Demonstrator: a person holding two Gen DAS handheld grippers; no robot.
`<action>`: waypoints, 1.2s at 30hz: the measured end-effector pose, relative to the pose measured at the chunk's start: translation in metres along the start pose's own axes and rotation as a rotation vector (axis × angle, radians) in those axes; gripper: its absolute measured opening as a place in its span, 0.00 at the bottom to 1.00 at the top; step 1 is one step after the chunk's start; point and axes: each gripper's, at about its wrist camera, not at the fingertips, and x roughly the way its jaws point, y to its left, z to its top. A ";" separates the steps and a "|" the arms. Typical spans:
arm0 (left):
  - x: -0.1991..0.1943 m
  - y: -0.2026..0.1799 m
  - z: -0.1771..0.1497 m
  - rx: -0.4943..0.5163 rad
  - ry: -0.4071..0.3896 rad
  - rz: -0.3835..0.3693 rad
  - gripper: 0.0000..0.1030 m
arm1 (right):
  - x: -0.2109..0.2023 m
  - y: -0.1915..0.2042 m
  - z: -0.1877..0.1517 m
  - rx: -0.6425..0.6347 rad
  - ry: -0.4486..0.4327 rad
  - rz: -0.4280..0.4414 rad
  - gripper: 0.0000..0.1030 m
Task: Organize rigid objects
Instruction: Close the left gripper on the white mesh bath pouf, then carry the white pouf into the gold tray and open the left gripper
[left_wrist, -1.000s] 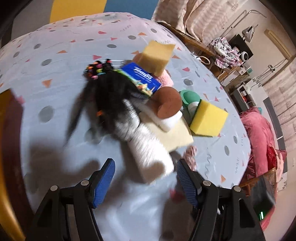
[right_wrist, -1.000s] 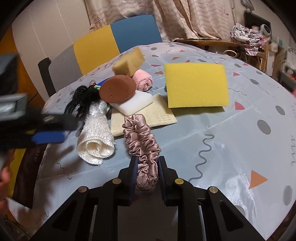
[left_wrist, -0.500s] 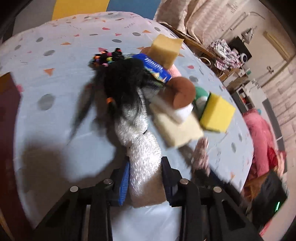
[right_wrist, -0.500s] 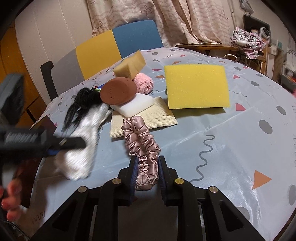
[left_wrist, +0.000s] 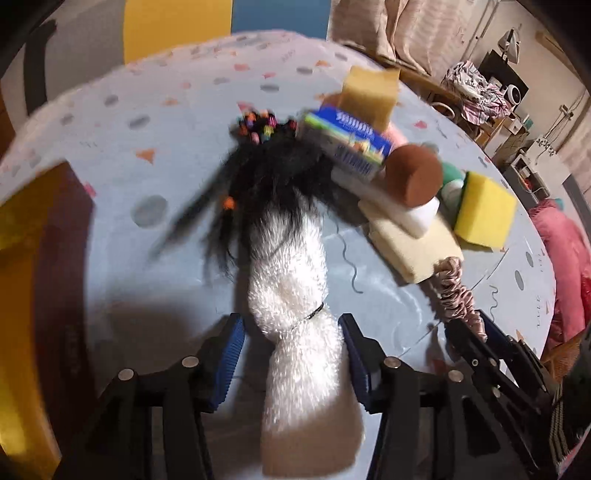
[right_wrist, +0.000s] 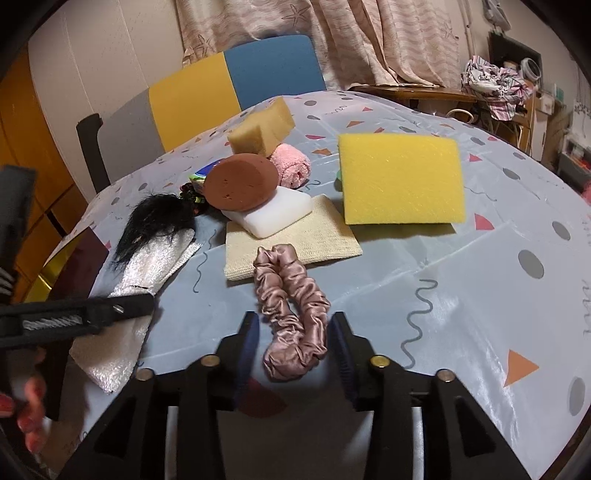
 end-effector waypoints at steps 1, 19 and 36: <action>-0.003 0.001 -0.002 0.004 -0.018 -0.002 0.32 | 0.001 0.001 0.000 -0.004 0.003 -0.007 0.41; -0.102 0.052 -0.071 -0.038 -0.056 -0.185 0.30 | -0.008 0.036 -0.014 0.021 0.045 0.014 0.21; -0.133 0.207 -0.057 -0.264 -0.132 -0.014 0.30 | -0.022 0.132 -0.022 -0.126 0.075 0.129 0.20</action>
